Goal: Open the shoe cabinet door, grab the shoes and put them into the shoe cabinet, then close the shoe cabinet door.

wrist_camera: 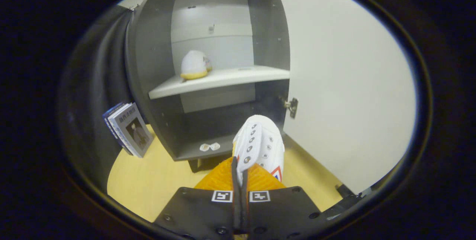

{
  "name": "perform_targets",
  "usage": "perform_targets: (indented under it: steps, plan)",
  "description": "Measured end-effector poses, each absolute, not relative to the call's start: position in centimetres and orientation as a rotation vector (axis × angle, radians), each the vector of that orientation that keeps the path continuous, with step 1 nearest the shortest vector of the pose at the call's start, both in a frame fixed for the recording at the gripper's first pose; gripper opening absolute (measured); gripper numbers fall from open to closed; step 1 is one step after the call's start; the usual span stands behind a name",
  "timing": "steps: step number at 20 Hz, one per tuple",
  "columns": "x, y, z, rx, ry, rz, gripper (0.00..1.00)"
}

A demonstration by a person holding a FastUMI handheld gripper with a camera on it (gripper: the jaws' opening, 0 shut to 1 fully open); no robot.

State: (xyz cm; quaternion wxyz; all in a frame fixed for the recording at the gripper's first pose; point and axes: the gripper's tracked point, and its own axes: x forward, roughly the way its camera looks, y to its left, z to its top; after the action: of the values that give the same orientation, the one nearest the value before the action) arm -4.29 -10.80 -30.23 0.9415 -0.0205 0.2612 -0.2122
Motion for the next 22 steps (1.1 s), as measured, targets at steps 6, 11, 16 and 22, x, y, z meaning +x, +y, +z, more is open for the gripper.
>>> perform_targets:
  steps: [6,11,16,22]
  plan:
    - [-1.0,-10.8,-22.6,-0.082,0.462,-0.422,0.02]
    - [3.6,-11.3,-18.9,-0.110,0.418,-0.397,0.02]
    - [10.1,-12.3,-16.7,-0.142,0.381,-0.354,0.02]
    - [17.6,-13.9,-17.3,-0.167,0.408,-0.292,0.02]
